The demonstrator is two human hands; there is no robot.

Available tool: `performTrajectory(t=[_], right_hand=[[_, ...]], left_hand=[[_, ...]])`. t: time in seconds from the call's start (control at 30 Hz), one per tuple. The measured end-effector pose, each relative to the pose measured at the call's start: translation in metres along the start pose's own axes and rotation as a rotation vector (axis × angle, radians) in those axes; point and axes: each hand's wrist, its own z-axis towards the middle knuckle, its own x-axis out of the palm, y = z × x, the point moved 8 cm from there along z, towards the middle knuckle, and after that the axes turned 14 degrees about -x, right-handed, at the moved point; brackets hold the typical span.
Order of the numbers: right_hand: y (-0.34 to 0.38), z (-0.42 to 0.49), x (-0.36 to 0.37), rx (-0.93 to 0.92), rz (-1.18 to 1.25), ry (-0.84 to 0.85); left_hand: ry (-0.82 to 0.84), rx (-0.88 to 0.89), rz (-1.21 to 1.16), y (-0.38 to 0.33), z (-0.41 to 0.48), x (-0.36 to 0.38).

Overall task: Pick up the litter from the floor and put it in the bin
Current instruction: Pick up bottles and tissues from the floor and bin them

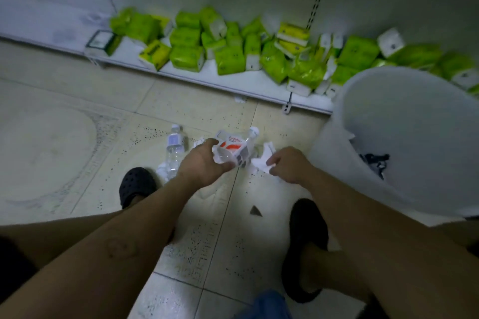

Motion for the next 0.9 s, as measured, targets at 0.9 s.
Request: performTrajectory(t=[0.9], right_hand=[[-0.190, -0.202, -0.222, 0.322, 0.353, -0.720]], left_hand=[[-0.120, 0.396, -0.105, -0.316, -0.092, 0.069]])
